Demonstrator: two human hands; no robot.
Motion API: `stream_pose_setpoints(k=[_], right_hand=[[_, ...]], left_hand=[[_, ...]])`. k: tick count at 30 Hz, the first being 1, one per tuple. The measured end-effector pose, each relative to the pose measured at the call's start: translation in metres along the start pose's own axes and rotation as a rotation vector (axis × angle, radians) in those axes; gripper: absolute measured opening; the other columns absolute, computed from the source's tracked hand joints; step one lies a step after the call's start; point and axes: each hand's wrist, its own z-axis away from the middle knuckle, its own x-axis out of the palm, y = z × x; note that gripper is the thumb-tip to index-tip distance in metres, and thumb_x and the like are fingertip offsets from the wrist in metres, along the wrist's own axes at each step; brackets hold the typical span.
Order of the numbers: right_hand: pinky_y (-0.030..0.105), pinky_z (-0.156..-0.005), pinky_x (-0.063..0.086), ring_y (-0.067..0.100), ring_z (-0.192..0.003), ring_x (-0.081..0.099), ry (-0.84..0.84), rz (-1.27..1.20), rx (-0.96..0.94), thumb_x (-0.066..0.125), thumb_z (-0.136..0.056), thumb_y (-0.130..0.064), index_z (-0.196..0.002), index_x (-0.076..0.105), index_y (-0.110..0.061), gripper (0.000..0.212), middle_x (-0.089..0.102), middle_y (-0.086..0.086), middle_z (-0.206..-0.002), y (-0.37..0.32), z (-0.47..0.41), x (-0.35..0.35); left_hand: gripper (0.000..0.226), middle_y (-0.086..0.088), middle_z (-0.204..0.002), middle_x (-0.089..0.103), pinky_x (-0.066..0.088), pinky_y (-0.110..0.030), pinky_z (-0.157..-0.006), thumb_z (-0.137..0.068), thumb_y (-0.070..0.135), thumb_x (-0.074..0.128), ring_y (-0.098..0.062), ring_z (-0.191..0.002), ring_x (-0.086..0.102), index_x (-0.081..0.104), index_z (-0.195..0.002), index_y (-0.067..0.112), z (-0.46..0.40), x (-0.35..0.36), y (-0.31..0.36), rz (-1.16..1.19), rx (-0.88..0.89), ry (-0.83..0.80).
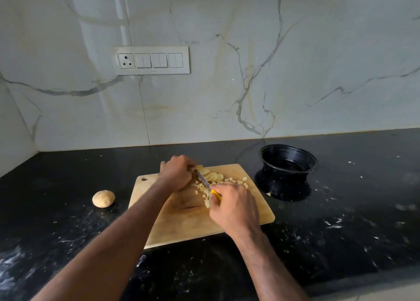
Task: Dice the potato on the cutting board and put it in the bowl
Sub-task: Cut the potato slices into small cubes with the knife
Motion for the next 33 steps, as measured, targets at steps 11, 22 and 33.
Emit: stream_pose_setpoints(k=[11,22,33], right_hand=[[0.03,-0.074,0.061,0.012,-0.086,0.072,0.012,-0.005,-0.02,0.07,-0.085,-0.028,-0.11,0.077,-0.025,0.026,0.077,-0.01,-0.101,-0.002,0.003,-0.001],[0.024,-0.074,0.056,0.01,-0.084,0.071,-0.016,0.017,-0.06,0.073,-0.086,-0.026,-0.11,0.078,-0.024,0.025,0.077,-0.01,-0.098,-0.007,0.015,-0.005],[0.023,-0.078,0.059,0.009,-0.087,0.068,-0.063,-0.06,-0.182,0.066,-0.094,-0.022,-0.123,0.072,-0.015,0.03,0.075,-0.002,-0.106,-0.027,0.022,0.004]], left_hand=[[0.012,0.015,-0.092,0.069,0.058,-0.021,-0.075,-0.089,0.017,0.076,-0.002,-0.086,0.068,0.077,-0.098,0.025,0.077,-0.03,-0.032,0.469,-0.122,0.176],[0.022,-0.004,-0.077,0.066,0.048,-0.033,-0.071,-0.079,0.027,0.085,-0.014,-0.07,0.058,0.079,-0.095,0.012,0.095,-0.05,-0.047,0.407,0.143,-0.158],[0.015,0.022,-0.073,0.065,0.046,-0.023,-0.069,-0.071,0.044,0.085,0.002,-0.074,0.058,0.073,-0.077,0.036,0.094,-0.043,-0.042,0.195,0.091,-0.027]])
